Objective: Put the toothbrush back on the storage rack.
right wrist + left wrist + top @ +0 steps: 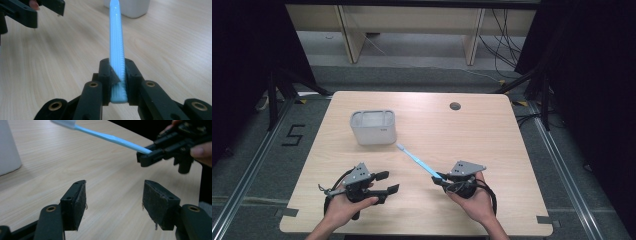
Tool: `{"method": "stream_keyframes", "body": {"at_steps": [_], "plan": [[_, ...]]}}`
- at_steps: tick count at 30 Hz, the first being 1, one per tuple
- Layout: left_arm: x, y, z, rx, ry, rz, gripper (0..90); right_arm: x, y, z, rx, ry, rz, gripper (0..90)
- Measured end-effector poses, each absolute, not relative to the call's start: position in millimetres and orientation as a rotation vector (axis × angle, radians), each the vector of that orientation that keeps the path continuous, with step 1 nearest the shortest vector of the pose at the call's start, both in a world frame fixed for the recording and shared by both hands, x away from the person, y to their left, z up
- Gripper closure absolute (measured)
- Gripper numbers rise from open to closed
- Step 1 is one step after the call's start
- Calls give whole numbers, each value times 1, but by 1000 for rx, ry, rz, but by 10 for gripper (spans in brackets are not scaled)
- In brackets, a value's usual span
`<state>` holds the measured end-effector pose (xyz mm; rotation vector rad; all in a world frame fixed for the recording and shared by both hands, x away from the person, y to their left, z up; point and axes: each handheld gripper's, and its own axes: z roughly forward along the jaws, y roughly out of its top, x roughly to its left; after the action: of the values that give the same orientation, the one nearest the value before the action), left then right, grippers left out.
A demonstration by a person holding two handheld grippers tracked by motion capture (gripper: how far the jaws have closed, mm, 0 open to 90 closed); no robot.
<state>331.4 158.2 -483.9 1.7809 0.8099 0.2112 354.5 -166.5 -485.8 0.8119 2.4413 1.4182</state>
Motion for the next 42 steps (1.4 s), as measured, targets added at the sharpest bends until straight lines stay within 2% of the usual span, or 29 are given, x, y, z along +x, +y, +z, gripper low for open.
{"method": "stream_keyframes", "body": {"at_steps": [5,11,24,40,42], "plan": [[343,153,-482,1669,889,187,328,352,-161,-483,797,2383,1440,789],[353,140,-474,1620,906,162,313,349,-156,-482,800,2352,1473,789],[370,115,-468,1549,932,59,341,349,-143,-479,730,2310,1483,788],[379,107,-465,1451,948,12,582,347,-138,-477,760,2292,1525,788],[379,108,-465,1437,949,14,643,347,-138,-477,744,2287,1520,788]]}}
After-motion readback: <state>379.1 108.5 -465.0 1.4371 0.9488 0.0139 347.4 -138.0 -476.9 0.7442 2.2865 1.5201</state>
